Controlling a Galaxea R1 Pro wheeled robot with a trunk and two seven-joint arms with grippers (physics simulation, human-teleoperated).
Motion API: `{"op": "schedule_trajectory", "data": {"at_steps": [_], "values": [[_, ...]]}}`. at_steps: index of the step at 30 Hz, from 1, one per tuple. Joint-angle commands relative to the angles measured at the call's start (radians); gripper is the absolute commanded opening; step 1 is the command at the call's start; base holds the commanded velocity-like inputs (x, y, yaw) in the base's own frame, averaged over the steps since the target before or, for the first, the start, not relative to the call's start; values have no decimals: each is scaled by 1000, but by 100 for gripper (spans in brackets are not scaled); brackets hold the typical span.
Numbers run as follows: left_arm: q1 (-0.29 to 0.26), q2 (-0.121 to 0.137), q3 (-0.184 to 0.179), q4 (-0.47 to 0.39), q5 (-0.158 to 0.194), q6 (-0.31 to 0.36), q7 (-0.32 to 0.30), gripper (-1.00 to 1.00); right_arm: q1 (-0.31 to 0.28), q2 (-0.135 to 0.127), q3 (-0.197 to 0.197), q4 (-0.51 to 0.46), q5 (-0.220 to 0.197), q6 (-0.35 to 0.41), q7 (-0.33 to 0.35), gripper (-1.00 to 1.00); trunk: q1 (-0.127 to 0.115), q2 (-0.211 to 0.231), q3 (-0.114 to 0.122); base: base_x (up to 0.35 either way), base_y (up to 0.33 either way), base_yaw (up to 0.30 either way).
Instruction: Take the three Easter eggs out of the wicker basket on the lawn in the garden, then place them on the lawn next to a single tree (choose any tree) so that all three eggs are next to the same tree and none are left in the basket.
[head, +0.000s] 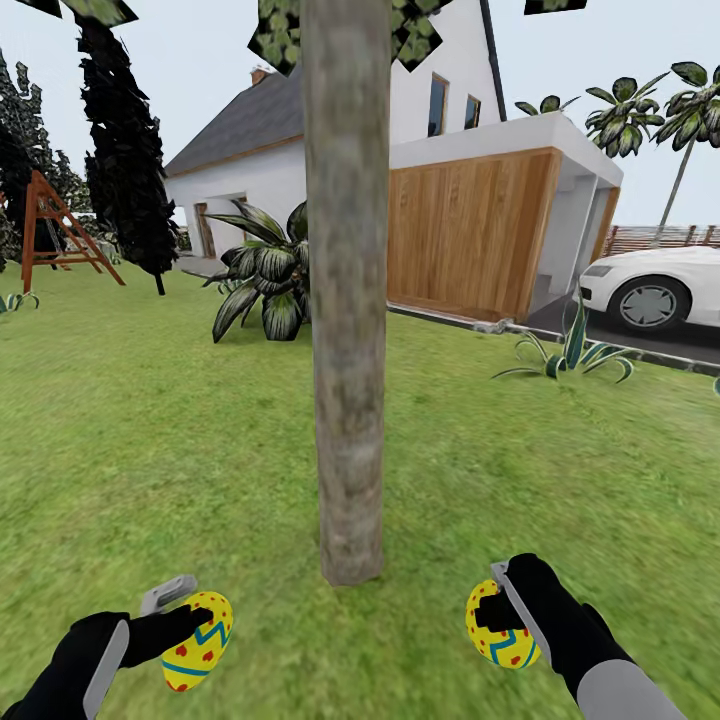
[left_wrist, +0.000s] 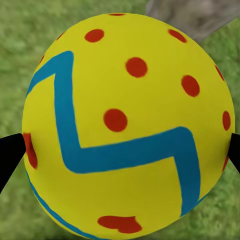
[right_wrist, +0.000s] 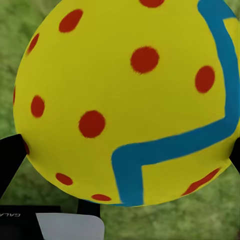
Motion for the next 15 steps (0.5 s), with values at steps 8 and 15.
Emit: {"op": "schedule_trajectory", "data": {"at_steps": [8,15], "values": [[-1,-2,2,0,4,6,-1,-100,-1,-1,4,-1,-2,4,2,-100,31,-57,-26,0,0,0],[-1,-14,2,0,4,6,0,-100,-1,-1,4,-1,0,4,0,-100,58,-106,-57,0,0,0]]}}
